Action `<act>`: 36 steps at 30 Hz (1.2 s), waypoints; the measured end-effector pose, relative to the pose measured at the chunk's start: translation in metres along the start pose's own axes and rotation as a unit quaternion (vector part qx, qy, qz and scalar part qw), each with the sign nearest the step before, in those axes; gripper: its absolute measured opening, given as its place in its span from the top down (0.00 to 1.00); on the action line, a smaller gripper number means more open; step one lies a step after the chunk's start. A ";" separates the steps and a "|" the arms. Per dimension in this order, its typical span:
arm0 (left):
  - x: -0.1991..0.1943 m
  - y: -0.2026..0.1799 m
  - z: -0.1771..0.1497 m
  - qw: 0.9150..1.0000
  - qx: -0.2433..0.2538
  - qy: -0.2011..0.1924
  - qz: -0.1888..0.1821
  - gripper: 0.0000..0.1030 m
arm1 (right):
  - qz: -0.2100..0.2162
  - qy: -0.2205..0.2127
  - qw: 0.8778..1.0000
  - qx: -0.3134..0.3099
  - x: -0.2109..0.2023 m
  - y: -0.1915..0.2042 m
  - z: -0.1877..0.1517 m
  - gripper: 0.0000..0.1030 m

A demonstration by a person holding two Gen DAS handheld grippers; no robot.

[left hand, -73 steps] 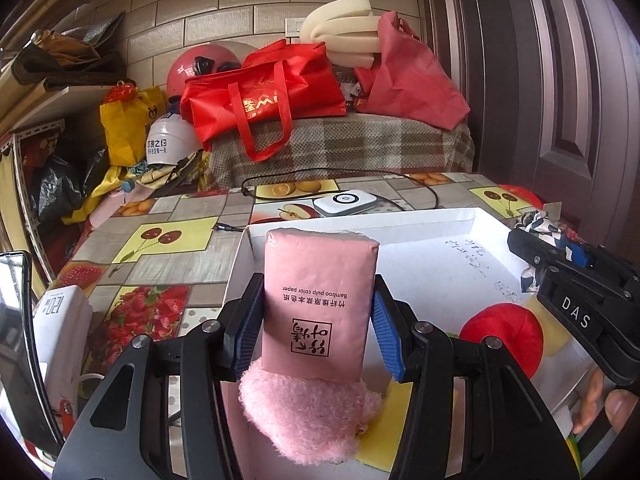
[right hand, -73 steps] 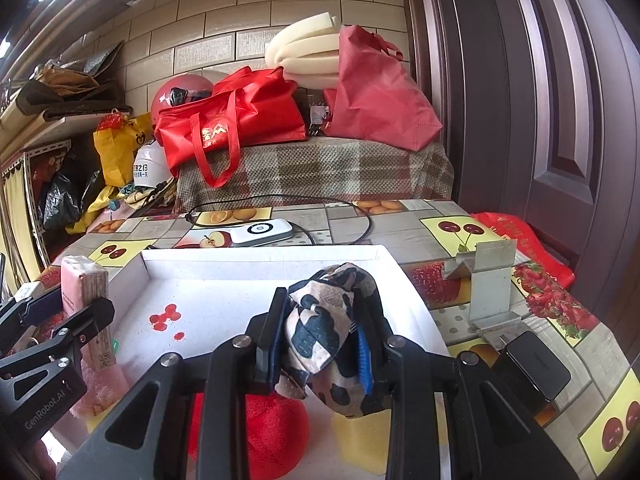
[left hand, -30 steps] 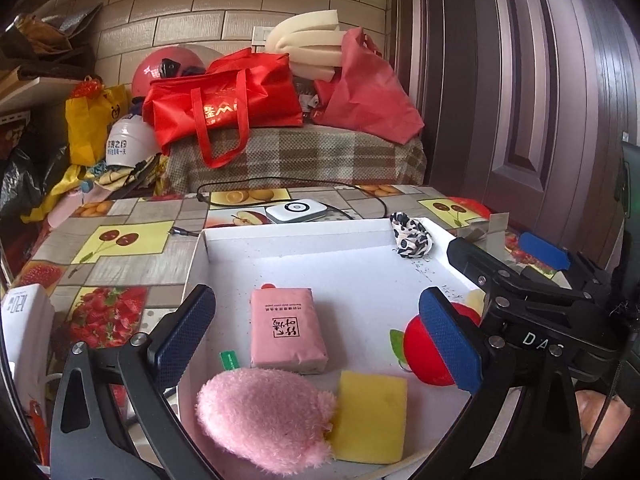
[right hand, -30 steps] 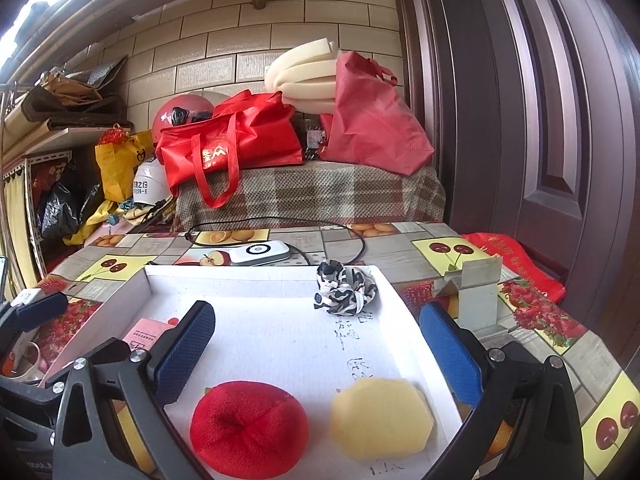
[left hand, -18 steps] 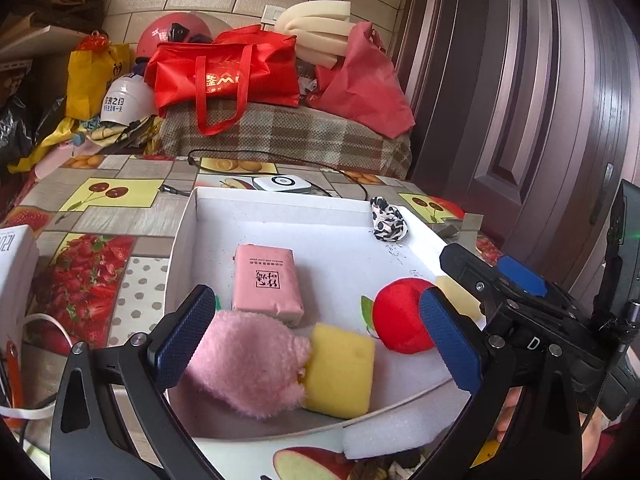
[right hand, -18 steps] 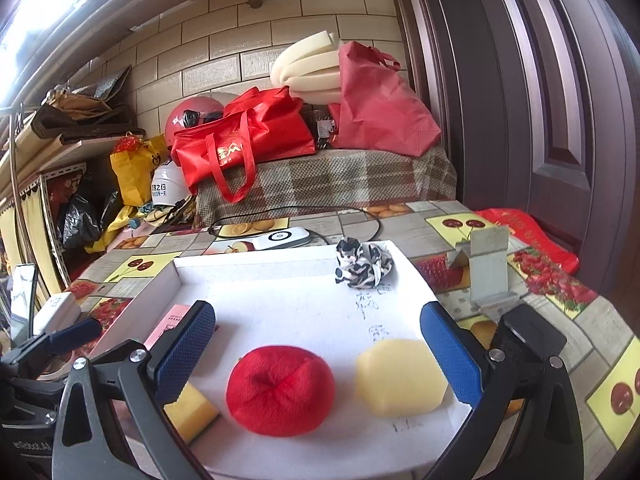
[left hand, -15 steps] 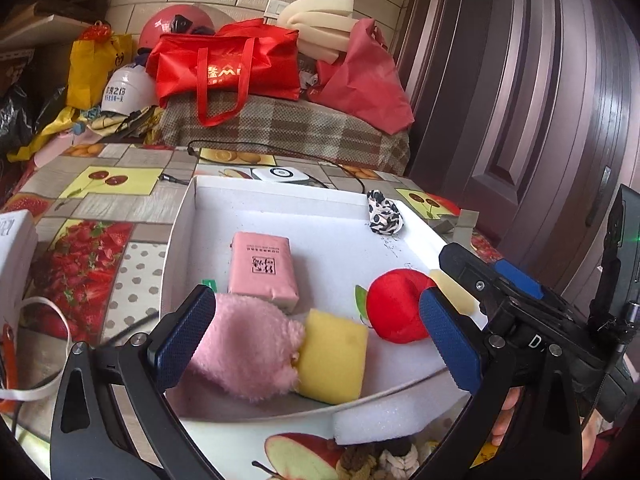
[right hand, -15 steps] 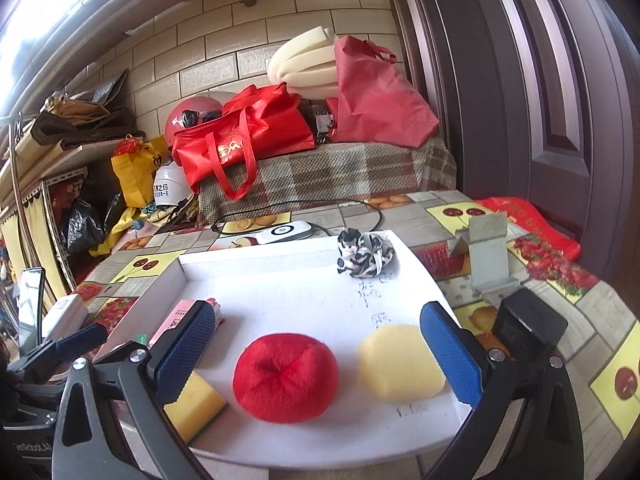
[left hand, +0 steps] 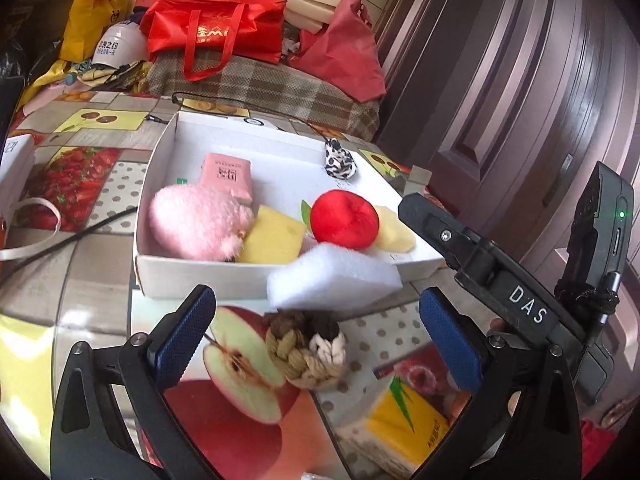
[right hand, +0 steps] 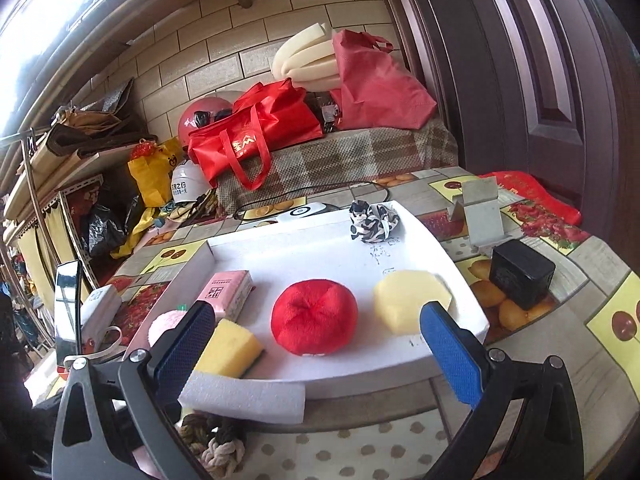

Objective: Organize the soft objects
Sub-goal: 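Withdraw both grippers from the box toward the items on the tablecloth, then grasp the grey-blue rope knot with the right gripper while the left gripper approaches the white glove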

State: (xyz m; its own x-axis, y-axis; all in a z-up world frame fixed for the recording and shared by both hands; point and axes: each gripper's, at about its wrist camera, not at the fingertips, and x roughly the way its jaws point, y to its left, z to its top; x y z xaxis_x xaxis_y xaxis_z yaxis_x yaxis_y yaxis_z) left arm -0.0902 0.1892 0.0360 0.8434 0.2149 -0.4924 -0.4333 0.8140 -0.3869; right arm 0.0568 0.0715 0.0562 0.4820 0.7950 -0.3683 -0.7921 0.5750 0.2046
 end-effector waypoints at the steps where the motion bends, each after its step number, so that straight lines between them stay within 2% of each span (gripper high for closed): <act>1: -0.004 -0.002 -0.003 1.000 0.002 -0.001 -0.001 0.00 | 0.006 -0.001 1.000 0.003 -0.004 0.000 -0.002 0.00; 3: -0.013 -0.005 -0.007 1.000 0.010 -0.009 0.007 0.00 | 0.015 -0.004 1.000 0.001 -0.012 0.003 -0.006 0.00; 7: -0.034 -0.008 -0.015 0.999 0.036 -0.027 0.025 0.00 | 0.006 -0.048 0.999 -0.014 -0.036 0.000 -0.006 0.00; 10: -0.046 -0.012 -0.023 0.997 0.070 -0.023 0.032 0.00 | -0.012 -0.044 0.999 -0.017 -0.043 -0.015 -0.005 0.00; 17: -0.082 -0.028 -0.045 0.983 0.164 -0.056 0.062 0.00 | -0.042 -0.045 0.998 0.018 -0.077 -0.067 -0.009 0.00; 23: -0.083 -0.008 -0.040 0.990 0.121 -0.051 0.057 0.00 | -0.063 -0.093 0.988 0.105 -0.107 -0.110 -0.010 0.00; 27: -0.087 -0.010 -0.041 0.990 0.119 -0.057 0.055 0.00 | -0.031 -0.184 0.967 0.172 -0.133 -0.124 -0.002 0.00; 30: -0.089 -0.008 -0.040 0.991 0.113 -0.057 0.053 0.00 | -0.021 -0.236 0.955 0.179 -0.150 -0.118 0.017 0.00; 33: -0.093 -0.007 -0.039 0.991 0.105 -0.062 0.049 0.00 | -0.007 -0.270 0.947 0.171 -0.173 -0.113 0.036 0.00; 36: -0.094 -0.005 -0.038 0.992 0.101 -0.060 0.038 0.00 | 0.005 -0.281 0.947 0.154 -0.201 -0.113 0.044 0.00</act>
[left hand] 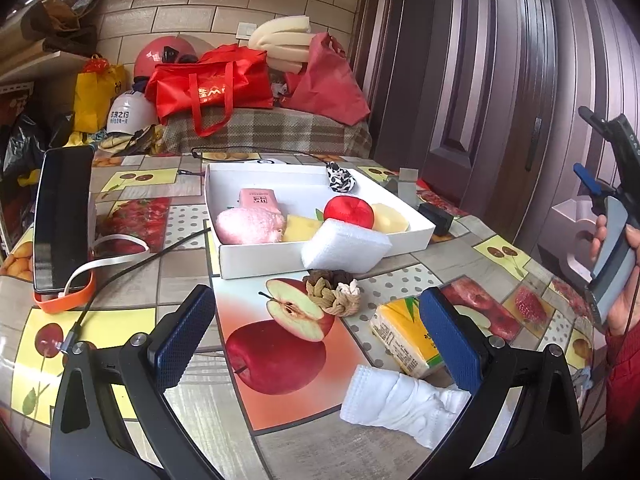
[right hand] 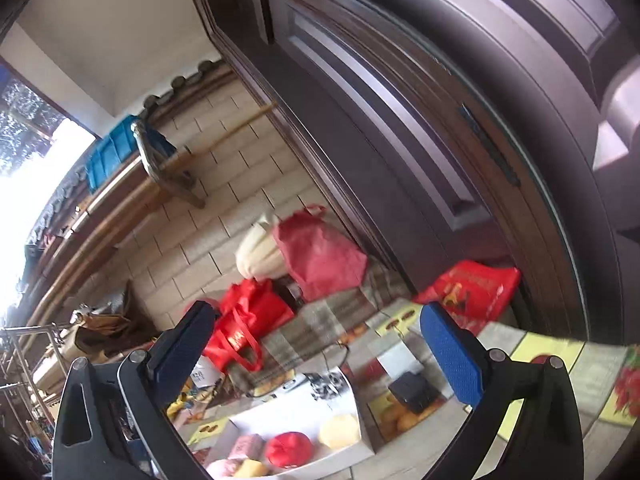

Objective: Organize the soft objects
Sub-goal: 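Grasp the grey-blue rope knot with the right gripper while the left gripper approaches the white glove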

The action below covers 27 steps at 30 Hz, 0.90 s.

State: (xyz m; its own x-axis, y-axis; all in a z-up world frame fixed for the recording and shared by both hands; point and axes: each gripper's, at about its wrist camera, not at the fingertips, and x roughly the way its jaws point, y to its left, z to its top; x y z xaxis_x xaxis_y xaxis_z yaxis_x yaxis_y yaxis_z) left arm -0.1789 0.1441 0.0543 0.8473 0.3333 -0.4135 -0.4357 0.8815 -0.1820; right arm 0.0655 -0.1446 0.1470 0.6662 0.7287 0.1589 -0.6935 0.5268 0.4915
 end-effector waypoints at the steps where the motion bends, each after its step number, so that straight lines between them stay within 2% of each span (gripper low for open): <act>1: 0.001 0.000 0.001 1.000 0.000 0.001 -0.005 0.00 | 0.003 0.003 1.000 -0.012 -0.005 0.000 0.003 0.00; 4: 0.004 -0.002 0.002 1.000 0.003 0.007 -0.011 0.00 | -0.013 -0.013 0.998 -0.052 -0.021 -0.003 0.007 0.00; 6: 0.005 -0.003 0.001 1.000 0.005 0.008 -0.016 0.00 | -0.031 -0.028 0.998 -0.047 -0.024 -0.009 0.008 0.00; 9: 0.001 -0.003 0.000 0.999 0.016 0.018 -0.040 0.00 | -0.001 0.030 0.999 -0.011 -0.016 -0.021 0.012 0.00; 12: -0.006 -0.003 -0.004 0.998 0.041 0.028 -0.049 0.00 | 0.030 0.117 0.991 -0.057 -0.020 -0.021 0.007 0.00; 15: -0.011 -0.002 -0.007 0.996 0.056 0.042 -0.062 0.00 | 0.053 0.202 0.967 -0.144 -0.040 -0.014 -0.016 0.00; 18: -0.008 -0.006 -0.011 0.992 0.070 0.080 -0.069 0.00 | 0.085 0.292 0.934 -0.185 -0.059 -0.013 -0.043 0.00; 19: -0.006 -0.008 -0.013 0.990 0.076 0.094 -0.067 0.00 | 0.093 0.324 0.920 -0.201 -0.065 -0.010 -0.056 0.00; 22: -0.001 -0.013 -0.018 0.987 0.089 0.122 -0.062 0.00 | 0.102 0.389 0.885 -0.234 -0.074 -0.003 -0.090 0.00; 25: 0.001 -0.019 -0.022 0.985 0.103 0.132 -0.052 0.00 | 0.107 0.428 0.862 -0.249 -0.076 0.000 -0.118 0.01; 27: 0.004 -0.019 -0.022 0.984 0.099 0.140 -0.042 0.00 | 0.107 0.439 0.855 -0.253 -0.074 0.001 -0.128 0.01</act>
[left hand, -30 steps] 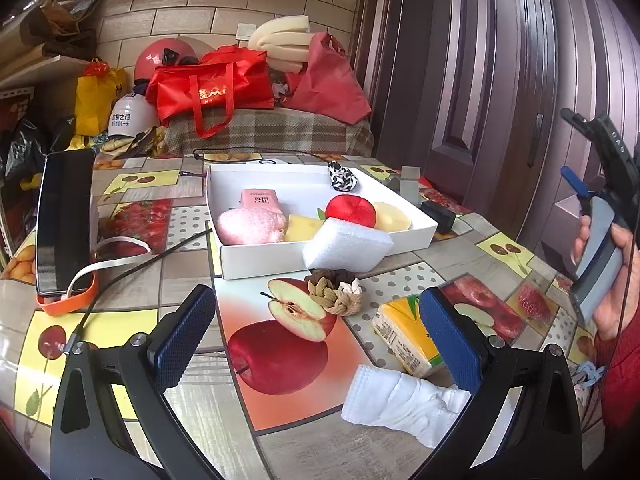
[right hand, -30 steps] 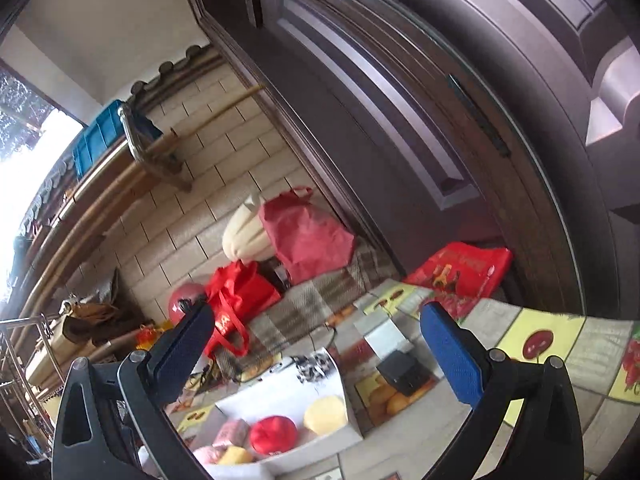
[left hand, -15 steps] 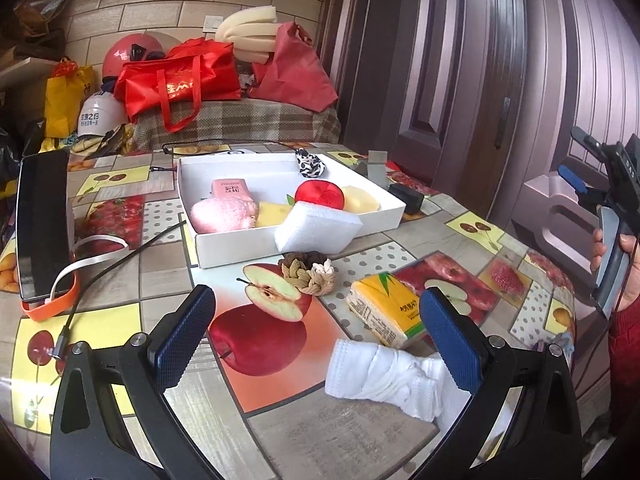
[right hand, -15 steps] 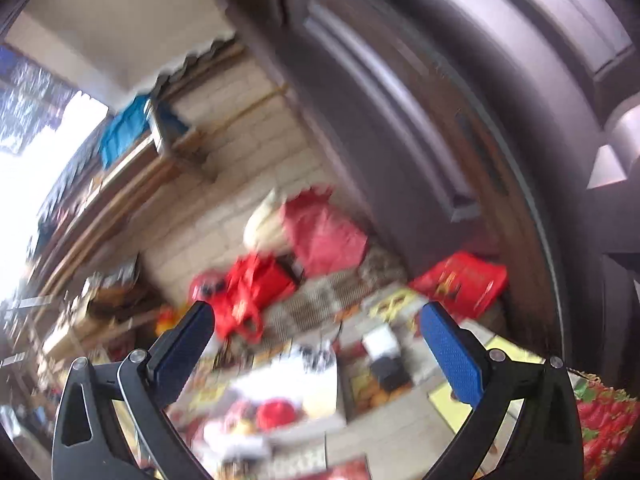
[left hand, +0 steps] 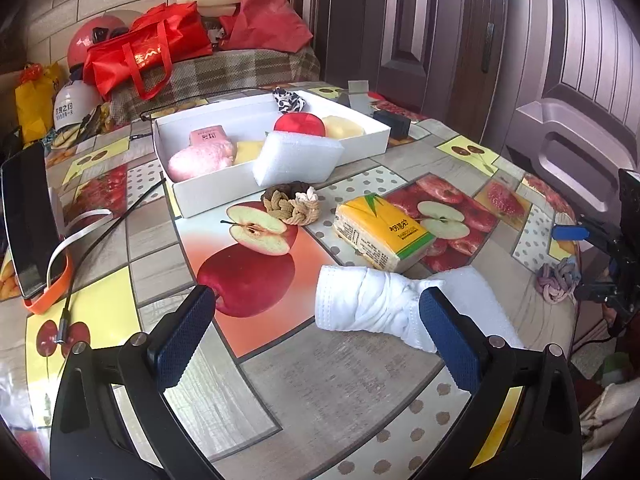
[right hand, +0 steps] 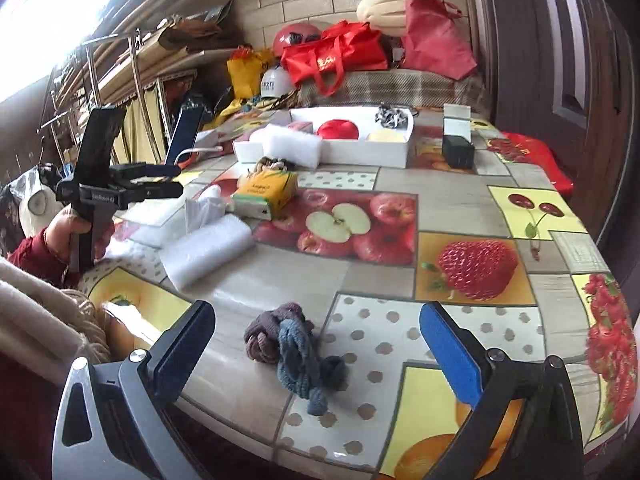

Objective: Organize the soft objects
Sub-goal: 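Grasp the grey-blue rope knot with the right gripper while the left gripper approaches the white glove, then grasp the white glove with the left gripper while the right gripper holds the rope knot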

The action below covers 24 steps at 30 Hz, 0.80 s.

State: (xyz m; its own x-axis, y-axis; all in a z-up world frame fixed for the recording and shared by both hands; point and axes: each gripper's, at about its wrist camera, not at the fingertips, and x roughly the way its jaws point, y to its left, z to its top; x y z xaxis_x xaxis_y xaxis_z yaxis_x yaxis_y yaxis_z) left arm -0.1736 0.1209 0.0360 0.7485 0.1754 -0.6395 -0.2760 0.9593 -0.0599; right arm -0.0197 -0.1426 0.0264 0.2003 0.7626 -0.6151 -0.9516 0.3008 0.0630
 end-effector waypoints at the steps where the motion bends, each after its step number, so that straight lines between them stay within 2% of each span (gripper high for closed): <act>1: 0.002 0.002 0.000 1.000 -0.010 0.005 0.000 0.00 | 0.001 0.004 1.000 0.000 0.004 0.000 -0.001 0.02; 2: 0.003 0.005 0.000 1.000 -0.027 0.011 -0.005 0.00 | 0.003 0.006 1.000 0.001 0.005 0.000 -0.001 0.05; 4: 0.008 0.015 -0.002 0.996 -0.076 0.029 -0.022 0.00 | 0.013 0.014 1.000 0.005 0.009 0.000 -0.004 0.25; 7: 0.021 0.023 -0.015 0.983 -0.151 0.079 -0.064 0.00 | 0.015 0.028 0.999 -0.006 0.012 0.005 -0.009 0.40; 9: 0.017 0.018 -0.019 0.984 -0.152 0.073 -0.064 0.01 | 0.004 0.034 0.999 -0.018 0.014 0.010 -0.011 0.47; 10: 0.014 0.016 -0.019 0.981 -0.160 0.074 -0.085 0.01 | -0.010 0.034 0.999 -0.024 0.016 0.011 -0.011 0.53; 15: 0.022 0.003 -0.018 0.952 -0.203 0.104 -0.202 0.01 | -0.055 0.034 0.998 -0.005 0.023 -0.004 -0.007 0.59; 17: 0.031 0.000 -0.015 0.944 -0.218 0.118 -0.218 0.01 | -0.060 0.032 0.998 0.003 0.023 -0.010 -0.006 0.59; 22: 0.048 0.006 0.006 0.947 -0.226 0.106 -0.203 0.01 | -0.059 0.028 0.998 0.005 0.023 -0.012 -0.007 0.59; 24: 0.054 0.012 0.015 0.959 -0.208 0.098 -0.165 0.01 | -0.059 0.027 0.998 0.007 0.023 -0.012 -0.007 0.59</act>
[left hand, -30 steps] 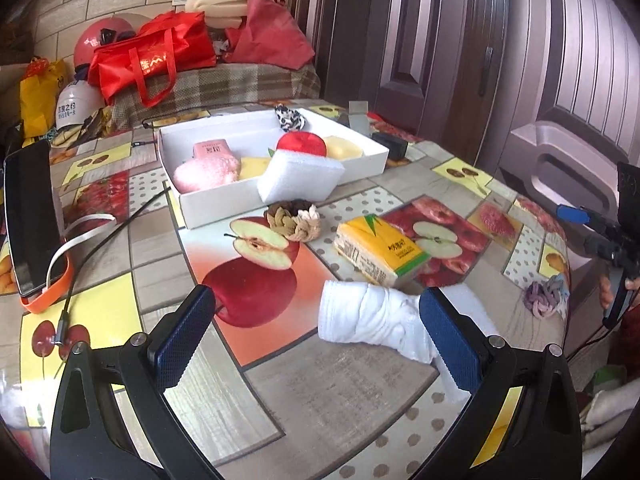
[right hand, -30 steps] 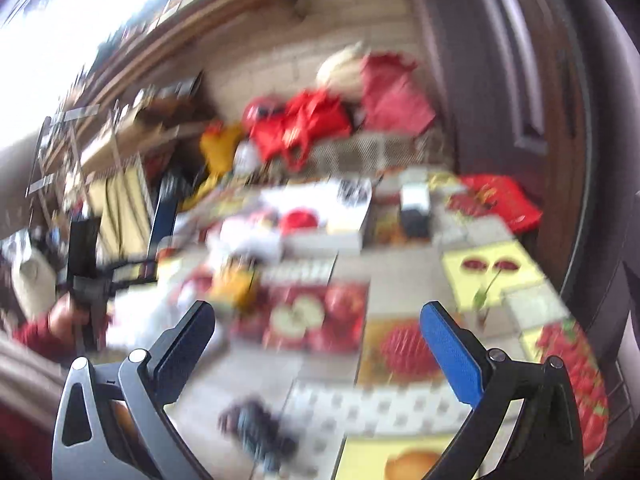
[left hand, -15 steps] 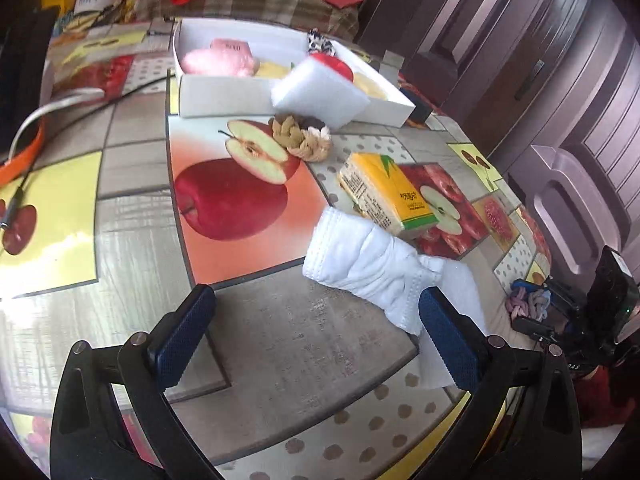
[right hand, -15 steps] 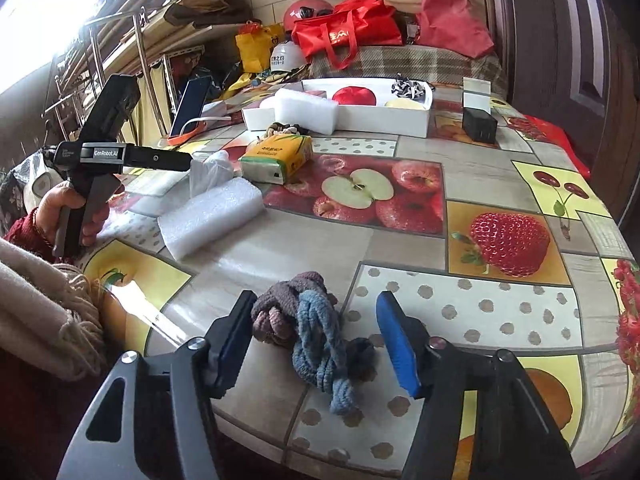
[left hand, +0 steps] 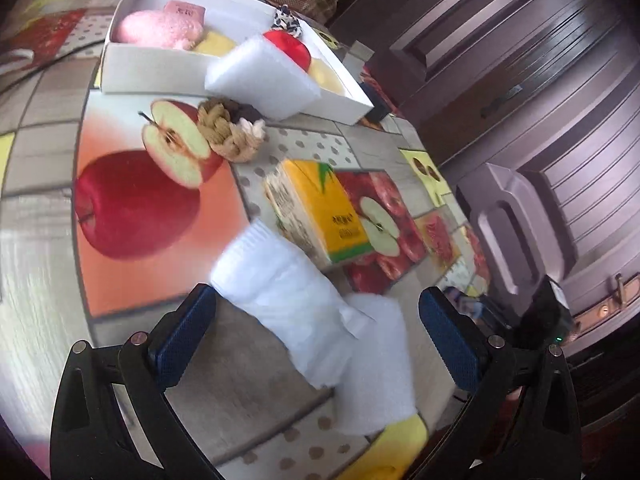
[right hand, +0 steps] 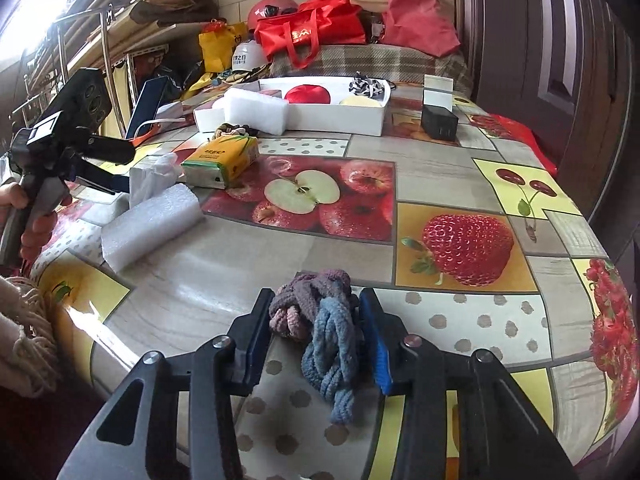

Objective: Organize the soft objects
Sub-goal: 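Grasp the white glove with the left gripper while the right gripper holds the rope knot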

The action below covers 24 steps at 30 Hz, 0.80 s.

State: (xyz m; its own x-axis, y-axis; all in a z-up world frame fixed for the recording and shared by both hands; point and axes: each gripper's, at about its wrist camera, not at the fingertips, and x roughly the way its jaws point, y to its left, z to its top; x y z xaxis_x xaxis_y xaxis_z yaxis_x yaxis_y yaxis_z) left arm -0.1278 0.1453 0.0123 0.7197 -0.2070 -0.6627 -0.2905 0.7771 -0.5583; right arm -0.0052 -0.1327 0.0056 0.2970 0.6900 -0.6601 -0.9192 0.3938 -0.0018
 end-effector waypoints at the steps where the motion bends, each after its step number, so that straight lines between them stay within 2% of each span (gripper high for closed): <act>1: 0.000 0.001 0.004 0.999 0.016 -0.007 0.030 0.01 | 0.000 -0.001 1.000 0.001 0.000 -0.001 0.000 0.59; 3: 0.002 0.003 0.010 0.996 0.038 -0.011 0.078 0.01 | 0.001 -0.001 1.000 0.002 0.001 0.000 0.001 0.59; 7: -0.005 -0.001 0.004 0.998 0.040 -0.002 0.052 0.01 | 0.004 -0.002 1.000 0.004 0.001 -0.001 0.001 0.59; 13: 0.000 -0.017 -0.011 0.997 0.040 0.019 0.065 0.01 | 0.002 -0.004 1.000 0.007 0.002 -0.002 0.002 0.58; 15: 0.009 -0.022 -0.012 0.994 0.058 0.021 0.090 0.05 | 0.002 -0.004 1.000 0.006 0.003 -0.002 0.002 0.58; 17: 0.012 -0.026 -0.013 0.986 0.089 0.012 0.138 0.13 | 0.000 -0.004 1.000 0.006 0.003 -0.002 0.002 0.58; 19: 0.009 -0.018 -0.011 0.985 0.092 0.007 0.146 0.19 | -0.002 -0.003 1.000 0.003 0.003 -0.001 0.002 0.58; 22: -0.004 0.000 -0.010 0.982 0.089 -0.001 0.167 0.19 | -0.003 -0.004 1.000 0.001 0.003 -0.001 0.002 0.58; 24: -0.015 0.011 -0.010 0.986 0.075 -0.002 0.146 0.19 | -0.001 -0.005 1.000 0.002 0.003 -0.002 0.002 0.58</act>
State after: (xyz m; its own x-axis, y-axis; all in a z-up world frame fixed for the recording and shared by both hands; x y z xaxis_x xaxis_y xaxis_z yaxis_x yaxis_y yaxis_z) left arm -0.1480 0.1513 0.0116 0.6215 0.0407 -0.7824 -0.3892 0.8827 -0.2633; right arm -0.0021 -0.1298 0.0049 0.3017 0.6949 -0.6527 -0.9173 0.3983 0.0000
